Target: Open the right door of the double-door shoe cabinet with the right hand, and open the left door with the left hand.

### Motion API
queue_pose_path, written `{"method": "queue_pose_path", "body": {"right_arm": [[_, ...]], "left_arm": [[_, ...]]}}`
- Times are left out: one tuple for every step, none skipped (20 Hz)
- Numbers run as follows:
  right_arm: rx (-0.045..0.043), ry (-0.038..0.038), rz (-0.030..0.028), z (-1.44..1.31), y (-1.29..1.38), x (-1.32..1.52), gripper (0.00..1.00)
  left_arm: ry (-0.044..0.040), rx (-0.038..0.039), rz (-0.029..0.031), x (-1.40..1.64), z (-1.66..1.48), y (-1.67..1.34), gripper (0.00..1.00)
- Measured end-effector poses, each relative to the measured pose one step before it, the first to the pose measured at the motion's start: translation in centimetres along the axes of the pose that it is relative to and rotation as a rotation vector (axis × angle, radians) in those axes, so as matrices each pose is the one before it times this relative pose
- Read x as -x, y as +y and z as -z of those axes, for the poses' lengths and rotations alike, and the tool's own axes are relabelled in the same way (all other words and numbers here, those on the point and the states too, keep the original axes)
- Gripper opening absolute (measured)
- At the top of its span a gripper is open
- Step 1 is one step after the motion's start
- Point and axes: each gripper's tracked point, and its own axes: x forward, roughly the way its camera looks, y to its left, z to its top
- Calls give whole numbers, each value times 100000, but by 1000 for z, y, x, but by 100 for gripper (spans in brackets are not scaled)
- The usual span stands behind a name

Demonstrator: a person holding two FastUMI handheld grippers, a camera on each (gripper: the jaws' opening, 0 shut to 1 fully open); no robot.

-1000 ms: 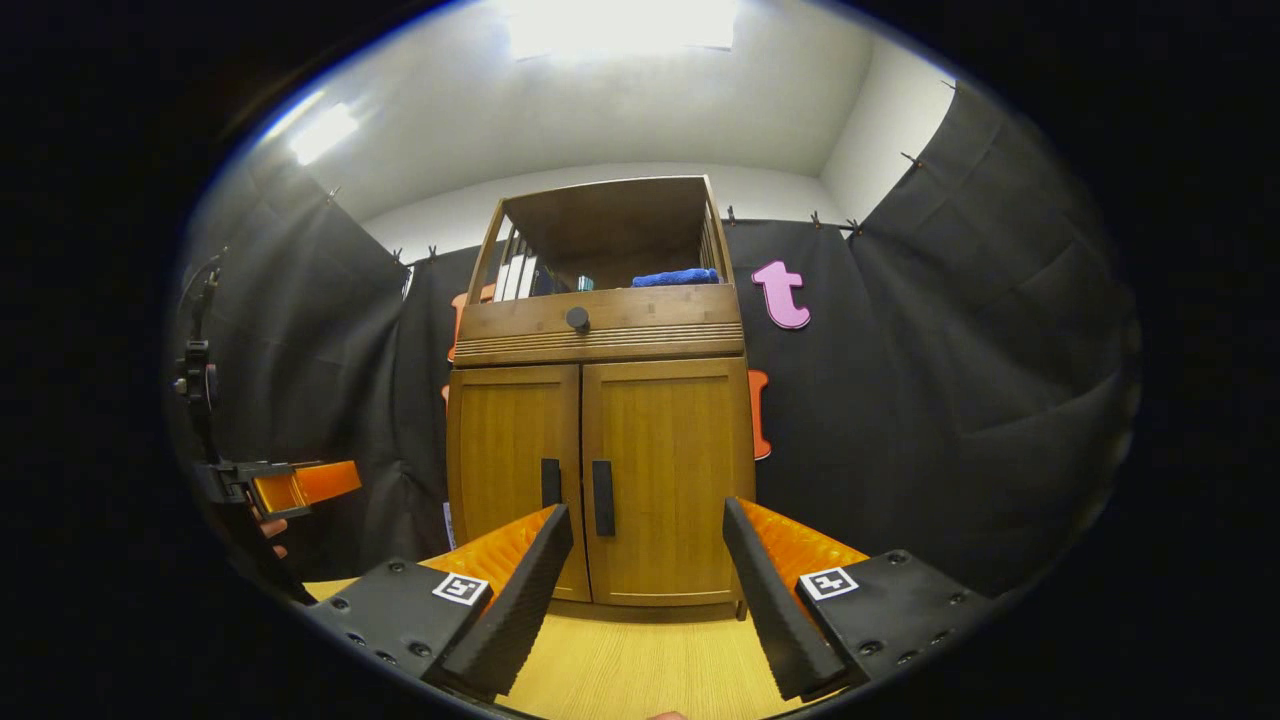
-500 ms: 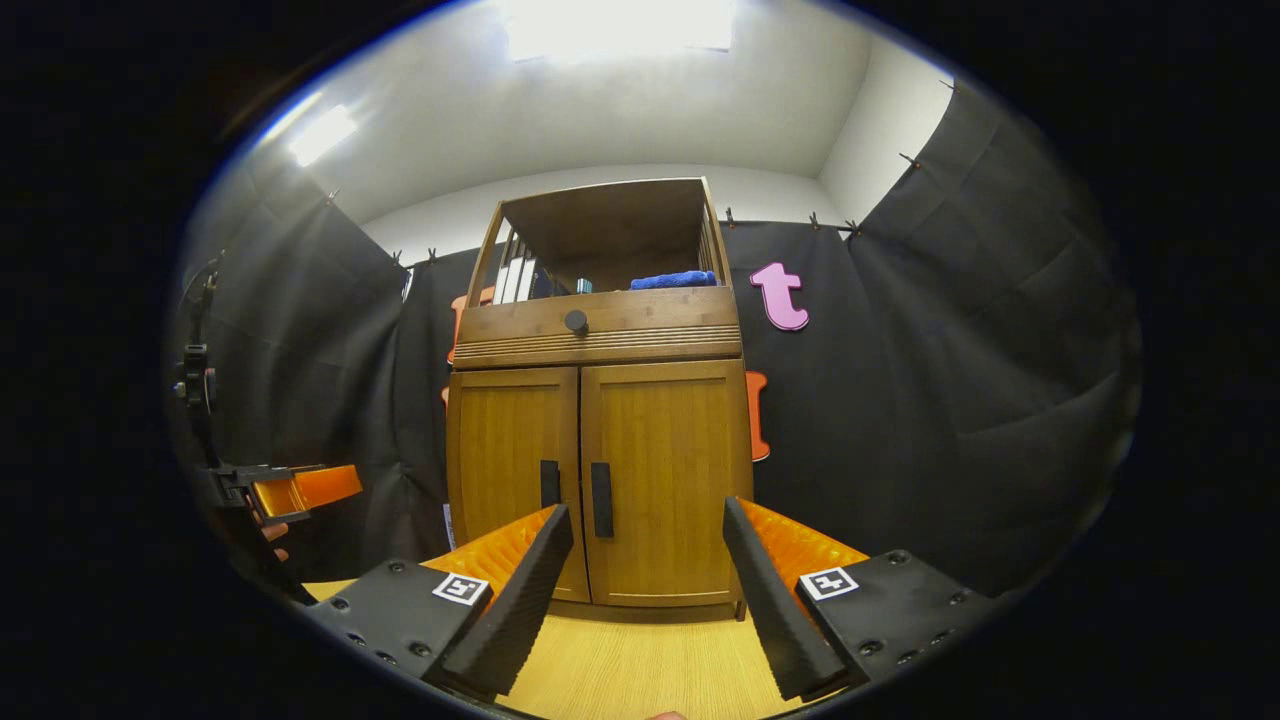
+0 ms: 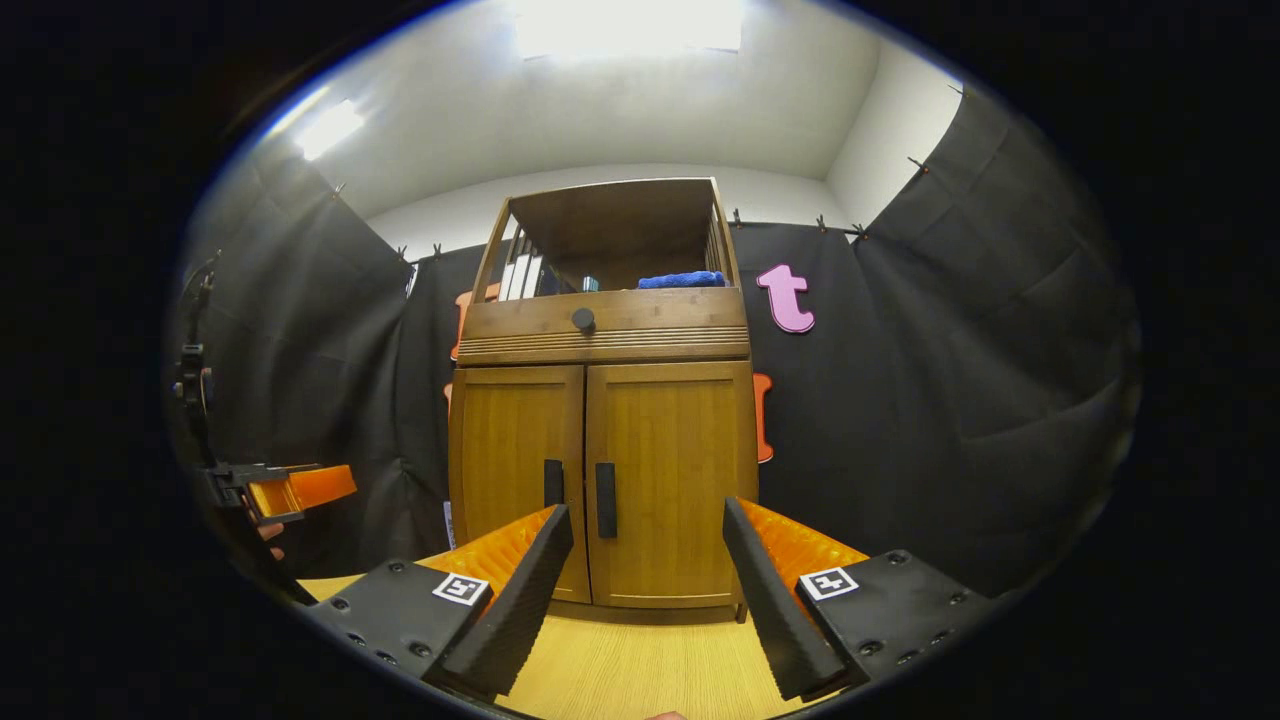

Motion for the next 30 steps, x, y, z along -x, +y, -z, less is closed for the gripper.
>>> {"method": "queue_pose_path", "body": {"right_arm": [[221,-31,-26,55,119,-192,94],[117,111,199,58,112,-338,94],[-11,291,-6,-5,118,-361,94],[-123,487,-450,75,182,-416,94],[-60,388,-370,-70,150,-492,94],[100,-352,7,-311,-18,-819,94],[580,-782,172,-317,-51,-937,94],[790,-783,-78,-127,-45,-948,97],[373,-914,-340,-202,66,-1154,97],[-135,-808,-254,1,13,-1214,100],[-83,405,779,87,-276,-1448,97],[-637,1172,204,370,-99,-1476,97],[-986,564,-1187,225,329,-1428,97],[-384,-113,-1998,192,468,-1445,98],[140,95,-1224,347,224,-1526,94],[242,1200,-284,661,-67,-1618,94],[-44,1698,-252,927,12,-1604,97],[-1162,1166,-785,942,100,-1425,94],[-2033,1803,-1309,1239,231,-1252,94],[-2266,2249,-462,1563,-39,-1089,94],[-3035,1880,-215,1351,-114,-1112,98],[-1965,1933,727,1126,-72,-1620,94],[-365,1484,604,994,-149,-1317,94],[1746,654,258,700,199,-1483,98],[3646,197,-224,722,177,-1127,98],[4178,-518,-235,406,525,-994,98],[3252,448,50,398,516,-564,98],[2135,1193,-157,538,497,-1006,98],[784,878,-700,789,607,-668,98],[437,568,-808,682,292,-159,94]], "left_arm": [[-224,122,203,112,80,148,95],[167,54,180,44,285,41,94],[818,-36,373,17,451,59,94],[975,116,708,78,438,-16,94],[656,183,776,55,424,-13,95],[223,-164,327,136,436,142,92],[-292,-509,-755,90,351,439,95],[120,-636,-1058,69,417,416,92],[127,-155,-817,92,395,336,92],[-515,647,105,83,269,51,95],[-719,1310,340,18,307,76,97],[-404,1141,-153,-6,203,268,94],[-632,1060,-420,49,241,415,98],[-771,346,-264,-100,150,279,98],[-681,-254,-164,-137,224,210,98],[-358,-444,-252,-139,262,298,98],[-163,-129,207,-158,358,123,95],[-56,285,421,-103,371,72,95],[-229,330,846,-119,233,-11,98],[-259,-139,743,79,276,18,95],[-716,-556,307,-198,48,189,92],[445,-1813,665,-153,110,195,95],[-44,-1513,-1,-98,37,283,95],[-816,-740,-1299,141,-352,63,95],[-547,-451,-395,4,-162,3,95],[-385,85,-138,44,61,58,95],[-166,198,271,1,-16,-34,95],[102,-78,769,-79,84,-18,94],[31,58,731,-17,25,-21,94],[233,561,541,-48,102,-1,94]]}}
